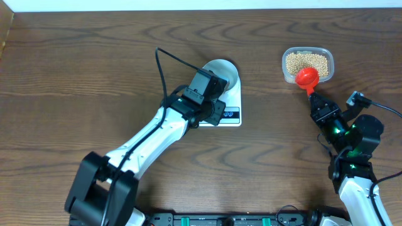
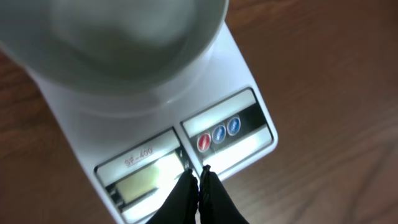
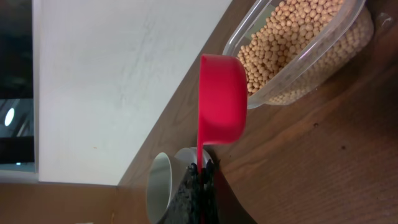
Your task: Scoop item into bowl and weigh 50g on scale
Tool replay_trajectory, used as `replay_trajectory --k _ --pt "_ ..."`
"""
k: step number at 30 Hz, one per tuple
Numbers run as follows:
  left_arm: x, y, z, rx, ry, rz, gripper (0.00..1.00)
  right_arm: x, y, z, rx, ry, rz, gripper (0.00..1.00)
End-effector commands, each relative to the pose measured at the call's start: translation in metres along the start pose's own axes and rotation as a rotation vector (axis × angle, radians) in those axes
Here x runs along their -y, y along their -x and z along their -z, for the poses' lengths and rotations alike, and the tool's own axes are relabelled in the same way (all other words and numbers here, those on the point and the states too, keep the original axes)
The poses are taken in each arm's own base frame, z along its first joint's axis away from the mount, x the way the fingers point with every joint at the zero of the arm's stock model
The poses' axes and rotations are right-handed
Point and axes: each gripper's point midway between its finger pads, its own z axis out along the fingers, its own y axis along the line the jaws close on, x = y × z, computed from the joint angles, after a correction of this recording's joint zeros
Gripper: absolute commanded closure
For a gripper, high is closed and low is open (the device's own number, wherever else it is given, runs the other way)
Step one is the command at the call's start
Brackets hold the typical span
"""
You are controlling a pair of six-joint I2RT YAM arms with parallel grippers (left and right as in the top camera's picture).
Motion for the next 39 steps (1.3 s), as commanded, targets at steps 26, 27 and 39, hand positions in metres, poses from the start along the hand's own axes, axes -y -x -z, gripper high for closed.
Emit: replay_trajectory --k 26,27,39 --pt "0.016 -0.013 -0.043 -0.053 -0.007 -0.033 0.93 -0.009 -0.001 -0.001 -0.017 0.028 0.036 0.99" --pt "0.016 -0.014 -0.045 -0.057 -0.006 -0.029 0.93 -0.009 -0.001 -0.001 -0.017 0.028 0.036 0.99" --pt "0.013 -0.021 -0.057 -0.082 0.0 0.03 0.92 -0.009 -0.001 -0.001 -0.018 0.028 0.036 0.99"
